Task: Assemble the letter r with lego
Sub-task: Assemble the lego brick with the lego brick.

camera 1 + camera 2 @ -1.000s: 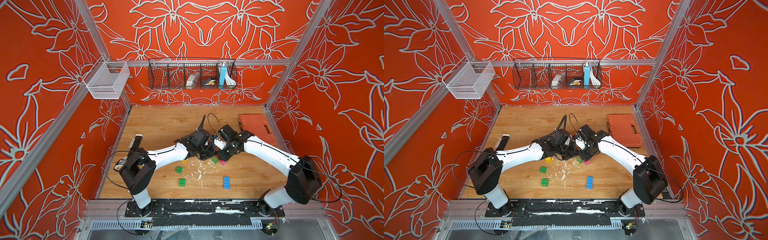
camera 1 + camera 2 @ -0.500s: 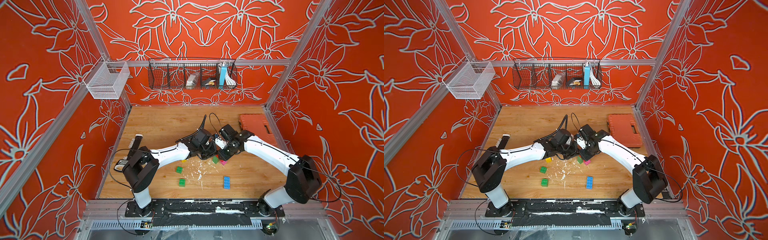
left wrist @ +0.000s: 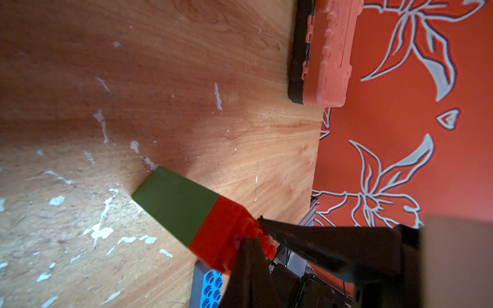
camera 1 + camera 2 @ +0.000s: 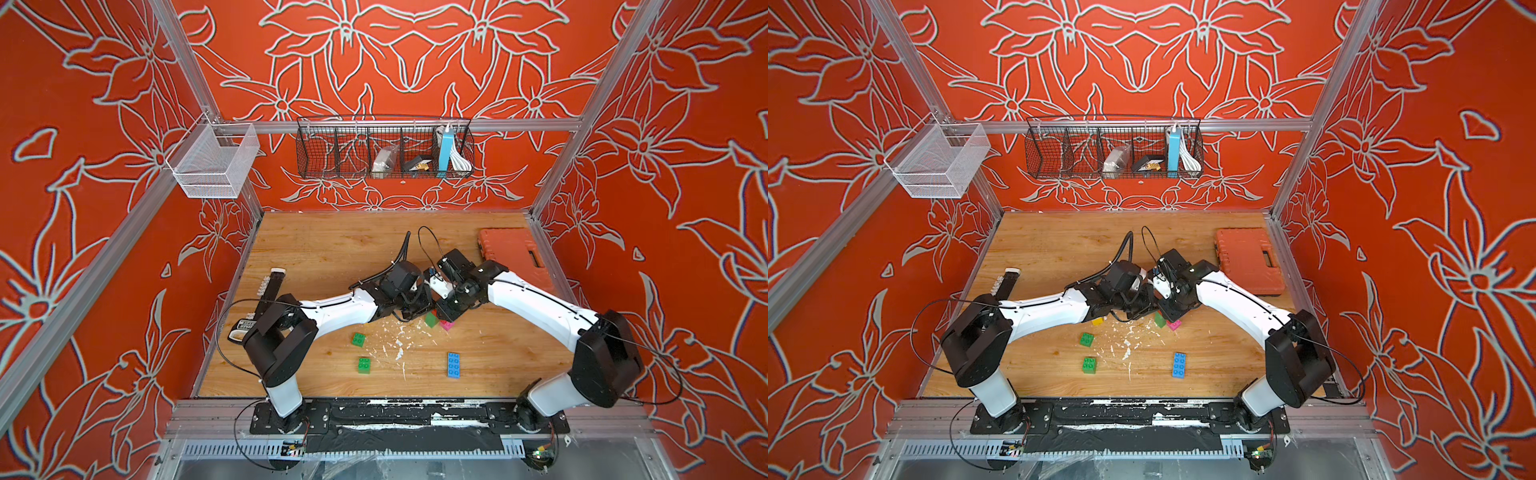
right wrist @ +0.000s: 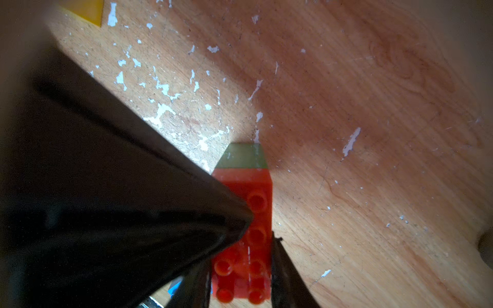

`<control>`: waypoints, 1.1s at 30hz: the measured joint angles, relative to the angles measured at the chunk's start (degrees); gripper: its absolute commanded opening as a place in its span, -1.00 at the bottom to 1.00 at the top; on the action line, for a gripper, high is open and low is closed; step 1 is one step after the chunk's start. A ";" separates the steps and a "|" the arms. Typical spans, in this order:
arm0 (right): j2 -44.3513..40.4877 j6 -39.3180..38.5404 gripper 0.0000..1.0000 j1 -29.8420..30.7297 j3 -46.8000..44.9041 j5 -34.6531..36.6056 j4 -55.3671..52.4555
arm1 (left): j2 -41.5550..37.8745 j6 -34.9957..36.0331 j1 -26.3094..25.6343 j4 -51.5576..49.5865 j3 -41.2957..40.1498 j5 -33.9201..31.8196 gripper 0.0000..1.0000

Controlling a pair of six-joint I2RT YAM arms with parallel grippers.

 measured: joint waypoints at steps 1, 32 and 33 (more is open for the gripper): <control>0.00 0.00 -0.42 0.00 0.02 0.00 -0.02 | -0.04 0.02 -0.02 0.20 -0.17 -0.04 -1.00; 0.22 0.11 0.00 0.22 0.81 -2.03 0.50 | -1.16 -0.24 -0.22 2.58 -2.32 -0.81 -1.00; -0.48 0.17 0.01 0.22 0.59 -2.19 0.87 | -1.16 -0.24 -0.22 2.58 -2.32 -0.83 -1.00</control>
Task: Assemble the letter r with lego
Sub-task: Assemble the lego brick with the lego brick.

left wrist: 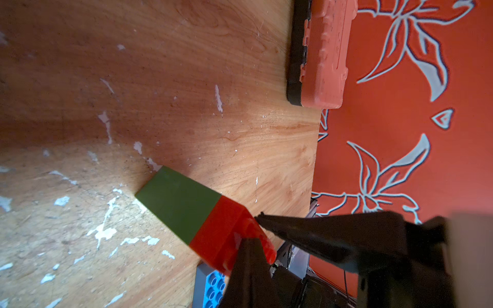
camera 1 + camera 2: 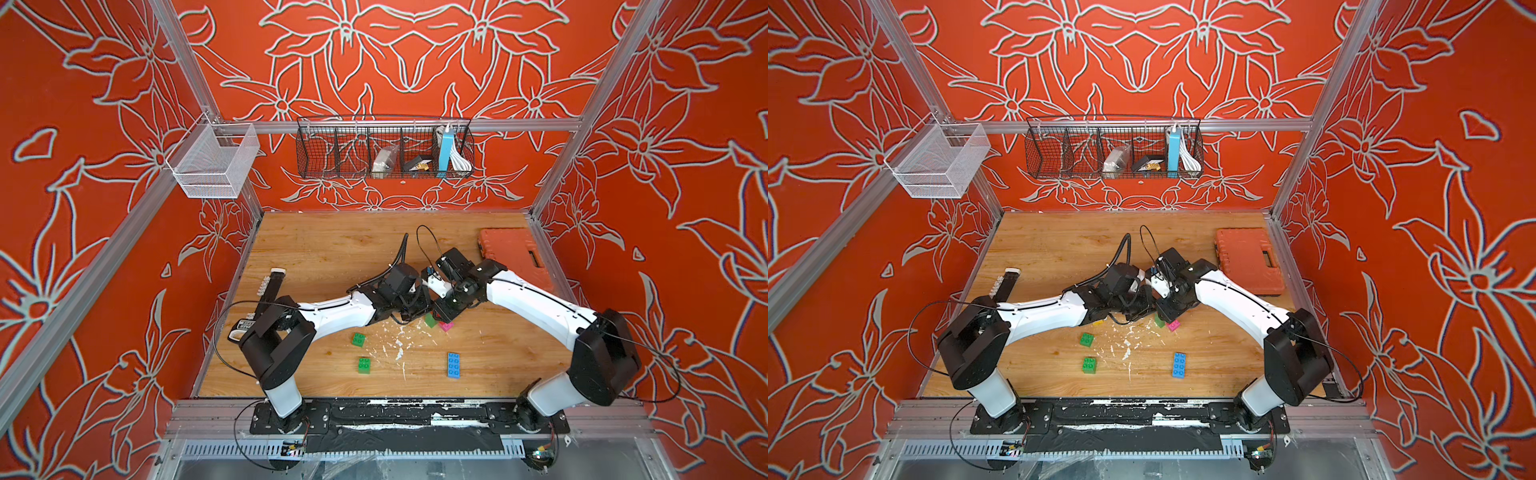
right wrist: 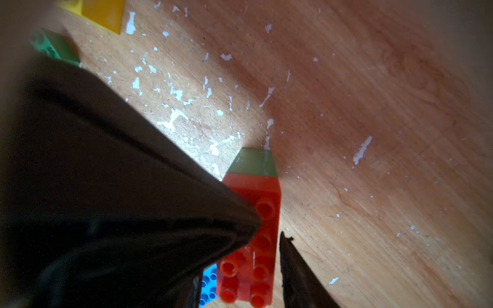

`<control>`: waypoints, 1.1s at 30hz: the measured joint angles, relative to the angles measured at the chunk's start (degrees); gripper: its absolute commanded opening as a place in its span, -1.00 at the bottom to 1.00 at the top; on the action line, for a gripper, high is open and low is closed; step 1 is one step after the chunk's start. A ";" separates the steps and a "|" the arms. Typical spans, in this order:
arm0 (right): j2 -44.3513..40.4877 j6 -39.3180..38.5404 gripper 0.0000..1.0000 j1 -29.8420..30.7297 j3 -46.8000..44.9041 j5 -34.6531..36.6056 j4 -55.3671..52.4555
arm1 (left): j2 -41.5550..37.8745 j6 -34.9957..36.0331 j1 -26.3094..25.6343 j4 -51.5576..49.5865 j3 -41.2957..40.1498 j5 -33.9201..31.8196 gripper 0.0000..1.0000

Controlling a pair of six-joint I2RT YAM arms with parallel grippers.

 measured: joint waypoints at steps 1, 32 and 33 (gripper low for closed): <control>-0.66 0.02 0.01 0.00 -0.11 -0.11 0.26 | 0.00 -0.02 0.00 -0.02 0.00 0.00 -1.00; 1.57 1.75 -0.12 0.00 -1.77 0.26 2.16 | -0.55 1.42 -0.13 -5.16 2.47 0.11 -1.00; 1.73 1.88 -0.13 0.00 -1.77 0.31 2.16 | -0.59 1.44 -0.17 -5.27 2.47 -0.02 -1.00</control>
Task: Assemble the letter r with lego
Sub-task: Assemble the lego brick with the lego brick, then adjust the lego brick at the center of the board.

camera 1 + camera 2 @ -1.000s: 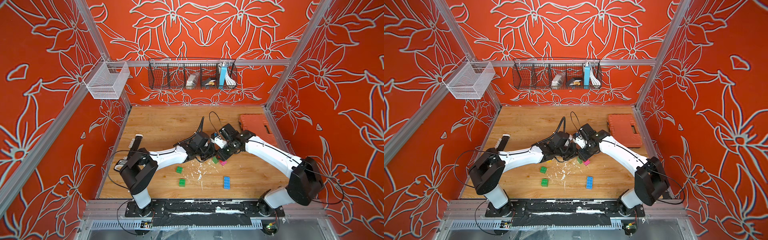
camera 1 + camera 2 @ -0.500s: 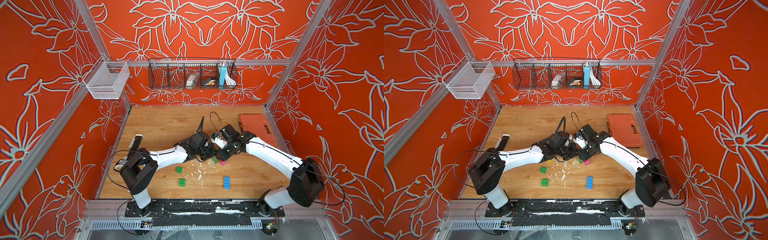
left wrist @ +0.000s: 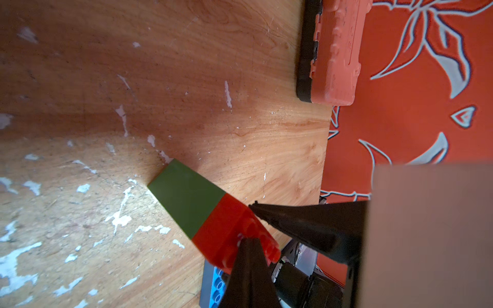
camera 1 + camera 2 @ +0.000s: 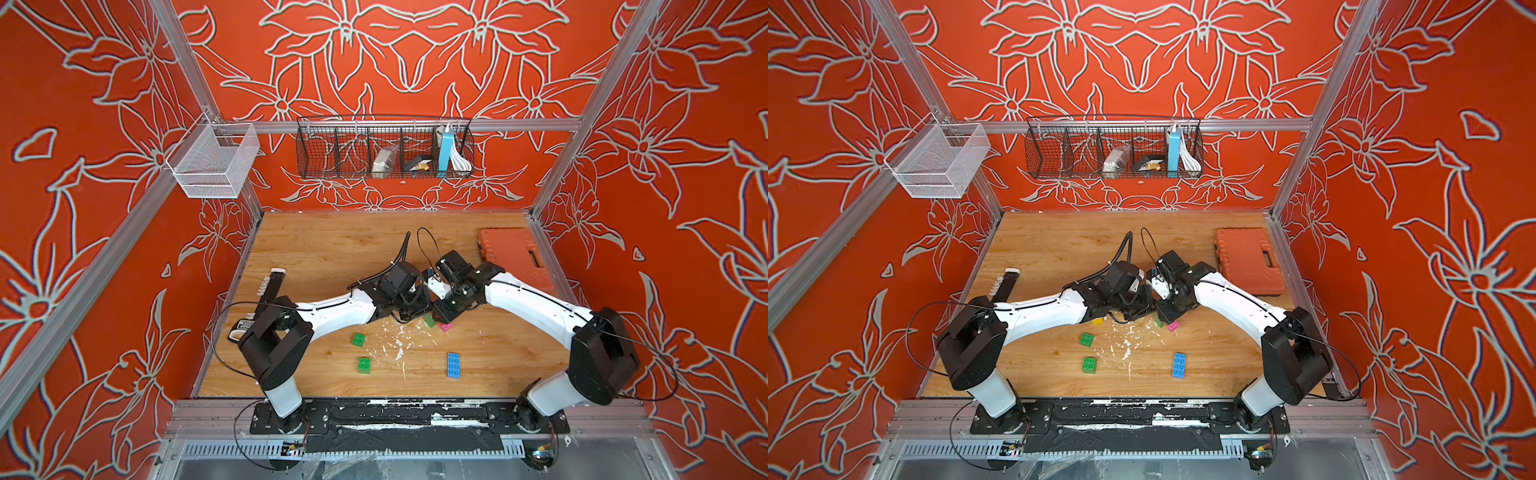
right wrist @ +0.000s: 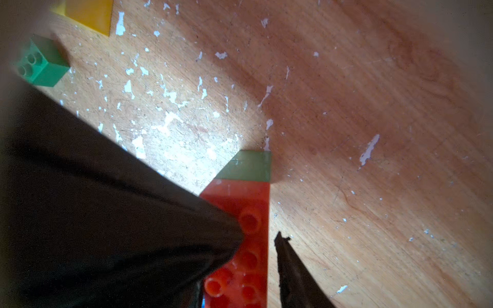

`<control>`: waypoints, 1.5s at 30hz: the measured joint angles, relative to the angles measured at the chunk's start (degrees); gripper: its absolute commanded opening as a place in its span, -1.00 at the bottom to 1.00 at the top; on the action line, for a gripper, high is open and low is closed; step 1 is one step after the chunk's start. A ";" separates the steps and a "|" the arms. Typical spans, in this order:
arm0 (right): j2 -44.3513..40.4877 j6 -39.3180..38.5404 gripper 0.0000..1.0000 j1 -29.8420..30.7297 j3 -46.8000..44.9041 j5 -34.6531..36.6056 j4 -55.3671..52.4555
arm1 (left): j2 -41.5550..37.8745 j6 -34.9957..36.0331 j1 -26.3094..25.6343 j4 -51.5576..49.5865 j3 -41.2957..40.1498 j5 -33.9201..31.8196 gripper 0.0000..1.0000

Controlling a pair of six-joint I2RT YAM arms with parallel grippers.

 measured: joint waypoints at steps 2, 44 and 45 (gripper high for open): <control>0.17 0.33 -0.14 0.00 0.00 0.13 0.02 | -0.02 0.00 0.00 -0.02 0.00 -0.09 -1.00; 6.86 2.29 -0.07 0.15 6.60 -0.04 5.11 | -21.77 7.06 0.24 -20.41 -9.66 -12.07 0.12; 7.19 2.29 -0.08 0.15 6.80 -0.11 5.09 | -22.69 7.23 0.52 -20.74 -10.36 -12.26 0.12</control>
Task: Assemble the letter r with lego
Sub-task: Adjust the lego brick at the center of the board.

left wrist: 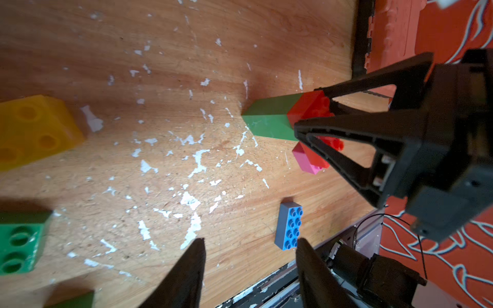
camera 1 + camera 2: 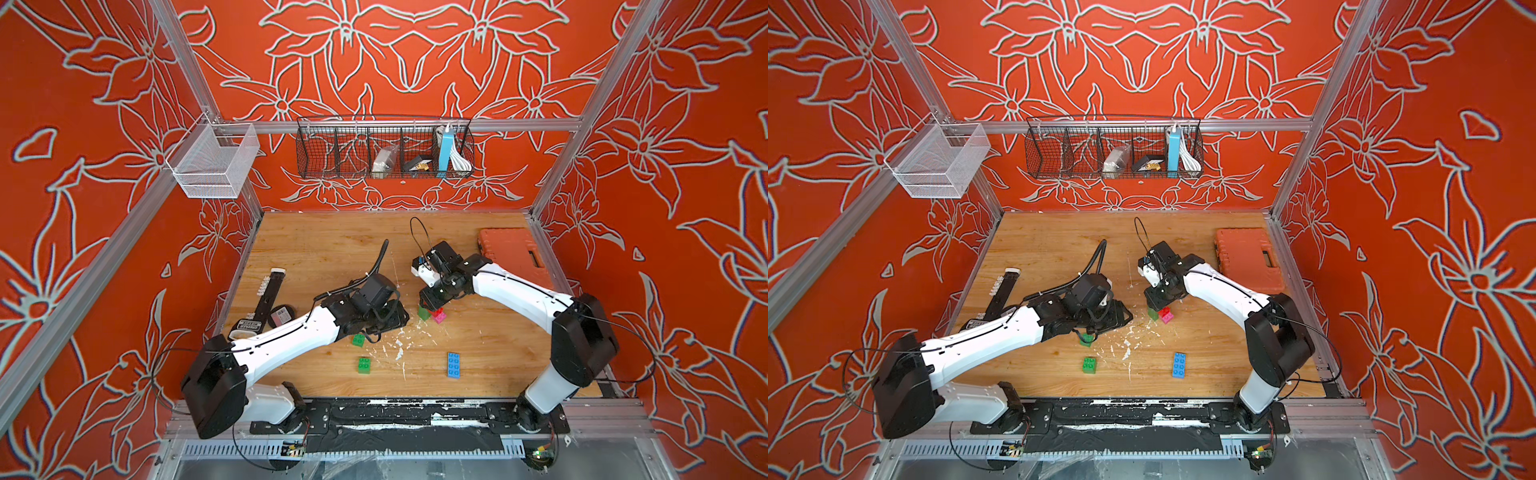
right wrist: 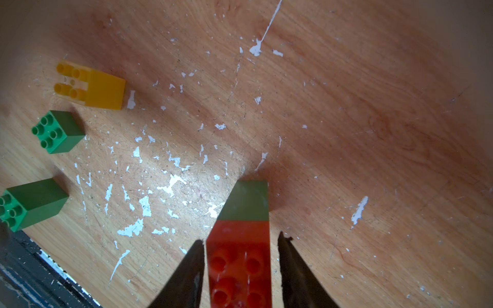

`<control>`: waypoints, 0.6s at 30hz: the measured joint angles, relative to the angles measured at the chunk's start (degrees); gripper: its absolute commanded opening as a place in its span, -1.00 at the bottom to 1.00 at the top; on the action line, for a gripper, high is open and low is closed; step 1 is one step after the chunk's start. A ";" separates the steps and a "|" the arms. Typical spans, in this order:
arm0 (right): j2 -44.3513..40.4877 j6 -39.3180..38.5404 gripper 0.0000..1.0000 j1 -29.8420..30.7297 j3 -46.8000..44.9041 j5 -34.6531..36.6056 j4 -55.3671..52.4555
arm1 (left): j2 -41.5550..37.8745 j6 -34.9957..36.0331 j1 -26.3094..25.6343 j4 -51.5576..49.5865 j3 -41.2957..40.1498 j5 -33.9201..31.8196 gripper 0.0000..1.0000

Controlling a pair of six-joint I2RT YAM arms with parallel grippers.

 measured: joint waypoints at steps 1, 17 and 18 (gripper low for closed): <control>0.31 0.02 -0.10 0.00 0.20 -0.02 -0.09 | -0.81 0.02 0.31 -0.28 -0.61 -0.24 0.12; 3.32 3.58 -0.42 -1.79 1.18 -6.47 1.55 | -14.84 0.85 5.90 -5.35 -9.60 -1.84 0.11; 3.30 4.37 -0.44 -2.51 0.63 -8.28 2.49 | -15.30 1.01 6.16 -5.62 -9.66 -1.86 0.11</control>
